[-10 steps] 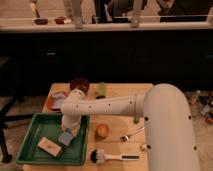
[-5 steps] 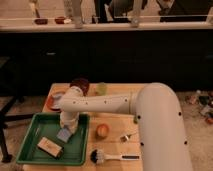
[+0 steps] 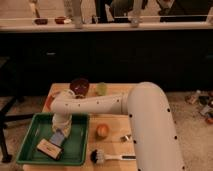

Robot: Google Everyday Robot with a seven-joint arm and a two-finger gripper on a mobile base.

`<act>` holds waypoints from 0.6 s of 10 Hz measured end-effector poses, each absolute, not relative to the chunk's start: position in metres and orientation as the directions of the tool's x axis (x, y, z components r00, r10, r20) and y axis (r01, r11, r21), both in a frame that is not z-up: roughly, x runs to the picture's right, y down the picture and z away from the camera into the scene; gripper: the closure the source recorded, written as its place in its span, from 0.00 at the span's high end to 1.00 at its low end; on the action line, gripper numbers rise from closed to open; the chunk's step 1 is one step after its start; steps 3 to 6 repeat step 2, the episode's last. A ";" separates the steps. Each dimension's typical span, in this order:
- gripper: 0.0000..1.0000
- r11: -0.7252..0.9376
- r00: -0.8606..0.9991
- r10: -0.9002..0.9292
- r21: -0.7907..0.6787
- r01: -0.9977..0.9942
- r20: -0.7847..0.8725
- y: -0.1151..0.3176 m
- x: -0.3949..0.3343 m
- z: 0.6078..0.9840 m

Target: Wipe tray with sponge

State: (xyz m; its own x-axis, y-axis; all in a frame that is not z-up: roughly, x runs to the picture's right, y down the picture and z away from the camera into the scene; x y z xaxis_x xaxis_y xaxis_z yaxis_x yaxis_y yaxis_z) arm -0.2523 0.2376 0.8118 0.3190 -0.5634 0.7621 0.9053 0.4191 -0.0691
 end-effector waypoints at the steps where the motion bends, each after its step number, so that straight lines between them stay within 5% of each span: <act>1: 0.18 0.427 0.329 -0.564 -0.074 0.901 0.757 0.236 -0.240 0.807; 6: 0.18 0.437 0.343 -0.565 -0.081 0.896 0.750 0.233 -0.223 0.802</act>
